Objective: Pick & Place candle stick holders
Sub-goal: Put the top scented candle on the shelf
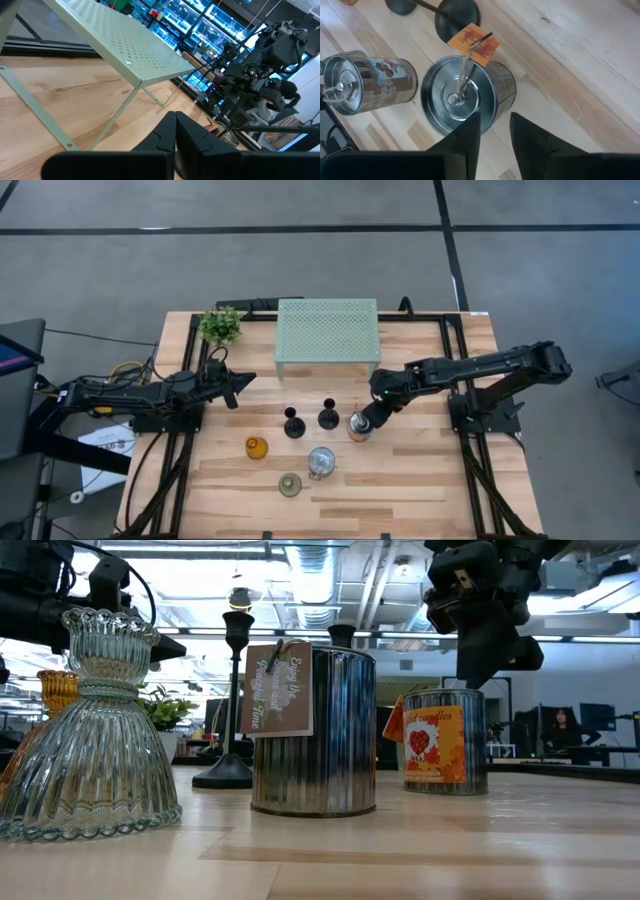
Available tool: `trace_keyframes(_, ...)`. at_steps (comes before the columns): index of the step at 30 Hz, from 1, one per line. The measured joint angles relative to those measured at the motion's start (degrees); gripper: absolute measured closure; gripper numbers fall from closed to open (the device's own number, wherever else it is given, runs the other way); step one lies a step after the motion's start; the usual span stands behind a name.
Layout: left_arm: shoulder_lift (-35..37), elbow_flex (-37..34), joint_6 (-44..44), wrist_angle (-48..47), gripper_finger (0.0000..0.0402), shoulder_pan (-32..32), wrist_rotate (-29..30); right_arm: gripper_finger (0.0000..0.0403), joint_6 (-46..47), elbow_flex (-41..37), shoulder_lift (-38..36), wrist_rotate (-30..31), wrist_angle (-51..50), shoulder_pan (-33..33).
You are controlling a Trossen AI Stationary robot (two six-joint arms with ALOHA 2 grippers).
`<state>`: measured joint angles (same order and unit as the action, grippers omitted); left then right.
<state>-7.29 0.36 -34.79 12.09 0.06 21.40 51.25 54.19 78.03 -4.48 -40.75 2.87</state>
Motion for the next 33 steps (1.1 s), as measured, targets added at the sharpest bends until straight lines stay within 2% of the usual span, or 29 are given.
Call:
trace_keyframes(11, 0.0, 0.0, 0.0, 0.0, 0.0395, 0.0, 0.0, 0.0305, -0.8, 0.0, 6.4, 0.0, 0.9, 0.0)
trace_keyframes(17, 0.0, 0.0, 0.0, 0.0, 0.0392, 0.0, 0.0, 0.0309, -0.8, 0.1, 7.1, -0.1, 2.9, 0.0)
trace_keyframes(20, 0.0, 0.0, 0.0, 0.0, 0.0393, 0.0, 0.0, 0.0329, -0.8, 0.1, 7.1, -0.2, 3.3, 0.0)
trace_keyframes(25, 0.0, 0.0, 0.0, 0.0, 0.0393, 0.0, 0.0, 0.0391, -2.0, 0.1, 7.1, -0.2, 3.6, 0.0)
trace_keyframes(33, 0.0, 0.0, 0.0, 0.0, 0.0391, 0.0, 0.0, 0.0399, -3.4, 0.0, 6.6, 0.0, 3.3, 0.0)
